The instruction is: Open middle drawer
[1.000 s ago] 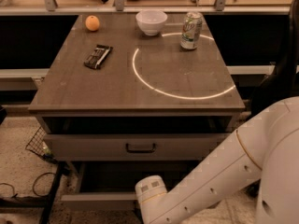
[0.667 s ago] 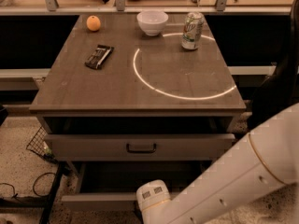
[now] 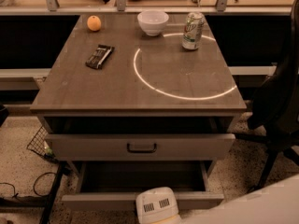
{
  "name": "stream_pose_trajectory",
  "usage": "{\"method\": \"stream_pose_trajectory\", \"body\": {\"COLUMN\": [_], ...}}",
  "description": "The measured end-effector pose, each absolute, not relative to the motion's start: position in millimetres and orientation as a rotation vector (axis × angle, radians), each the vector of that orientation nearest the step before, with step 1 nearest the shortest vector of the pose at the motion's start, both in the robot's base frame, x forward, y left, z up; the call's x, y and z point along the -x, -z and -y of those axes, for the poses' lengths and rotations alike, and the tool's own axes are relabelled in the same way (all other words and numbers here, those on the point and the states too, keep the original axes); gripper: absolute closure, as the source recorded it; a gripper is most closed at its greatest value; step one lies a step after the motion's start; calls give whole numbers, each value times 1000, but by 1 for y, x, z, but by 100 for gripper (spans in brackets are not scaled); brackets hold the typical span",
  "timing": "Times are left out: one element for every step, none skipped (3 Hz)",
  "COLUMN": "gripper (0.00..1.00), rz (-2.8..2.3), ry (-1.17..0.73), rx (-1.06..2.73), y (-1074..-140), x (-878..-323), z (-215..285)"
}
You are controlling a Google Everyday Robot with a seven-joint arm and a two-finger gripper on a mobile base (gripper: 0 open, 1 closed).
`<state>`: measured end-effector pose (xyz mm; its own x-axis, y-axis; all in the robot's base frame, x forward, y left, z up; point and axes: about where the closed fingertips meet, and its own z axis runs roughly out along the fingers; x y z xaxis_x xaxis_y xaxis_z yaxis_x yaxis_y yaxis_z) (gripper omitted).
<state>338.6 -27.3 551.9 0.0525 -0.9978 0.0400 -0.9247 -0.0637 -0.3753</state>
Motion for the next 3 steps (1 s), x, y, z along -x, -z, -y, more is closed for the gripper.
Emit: {"method": "stream_pose_trajectory", "body": {"gripper": [100,100,100], "rz": [-1929,-1884,-1873], "ry": [470,521,563], "rx": [2060,2065,2060], "y": [-572,-570,-551], "x": [-351,-376,-407], "z": [35,51,76]}}
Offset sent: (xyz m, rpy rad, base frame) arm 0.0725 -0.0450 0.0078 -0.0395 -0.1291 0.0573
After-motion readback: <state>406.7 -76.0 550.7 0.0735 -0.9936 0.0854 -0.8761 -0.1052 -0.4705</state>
